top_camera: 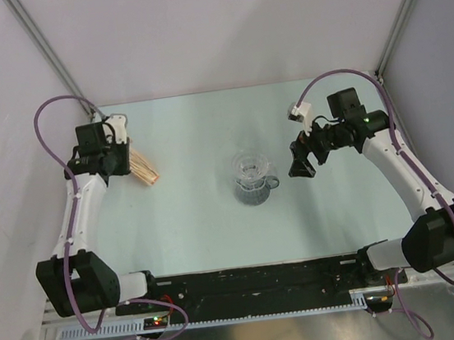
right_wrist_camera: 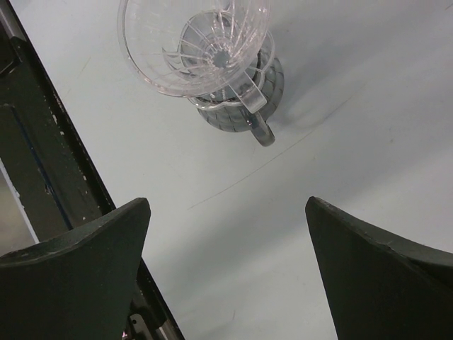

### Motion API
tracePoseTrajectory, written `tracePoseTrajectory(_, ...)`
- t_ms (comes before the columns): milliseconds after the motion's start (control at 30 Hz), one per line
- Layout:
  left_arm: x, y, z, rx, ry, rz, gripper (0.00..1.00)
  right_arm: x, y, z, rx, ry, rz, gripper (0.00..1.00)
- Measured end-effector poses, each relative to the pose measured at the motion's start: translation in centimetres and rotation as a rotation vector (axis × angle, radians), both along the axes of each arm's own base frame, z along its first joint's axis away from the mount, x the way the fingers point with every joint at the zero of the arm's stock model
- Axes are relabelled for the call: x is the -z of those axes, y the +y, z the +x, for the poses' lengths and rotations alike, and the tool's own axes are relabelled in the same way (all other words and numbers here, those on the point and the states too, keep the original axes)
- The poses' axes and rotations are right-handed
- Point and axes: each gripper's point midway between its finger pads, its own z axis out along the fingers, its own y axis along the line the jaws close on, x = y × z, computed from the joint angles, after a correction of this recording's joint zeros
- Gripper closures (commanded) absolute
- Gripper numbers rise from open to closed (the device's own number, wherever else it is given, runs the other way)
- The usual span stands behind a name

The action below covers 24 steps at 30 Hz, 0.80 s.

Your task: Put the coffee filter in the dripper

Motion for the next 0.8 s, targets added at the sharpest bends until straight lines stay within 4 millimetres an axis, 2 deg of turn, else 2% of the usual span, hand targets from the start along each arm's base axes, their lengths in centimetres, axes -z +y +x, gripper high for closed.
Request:
tracePoseTrajectory(233,-0.8,-0.7,0.9,0.220,-0.026,0.095,0.79,-0.2,0.1,-0.1,-0.002,-0.001,0.009,0.02)
tracePoseTrajectory(400,-0.8,-1.2,0.7,0.422,-0.028,0.188,0.81,-0.2,0.1,-0.1,-0.004,-0.001,0.011,0.02)
tracePoseTrajectory(633,-0.7,-2.8,-0.4,0.749,-0.053,0.298,0.80,-0.2,0.2,-0.1,-0.007,0.001,0.015,0.02)
tracePoseTrajectory(800,0.6,-2.9,-1.4,0.958,-0.022,0.377,0.78,-0.2,0.2,-0.2,-0.008,0.001,0.016,0.02)
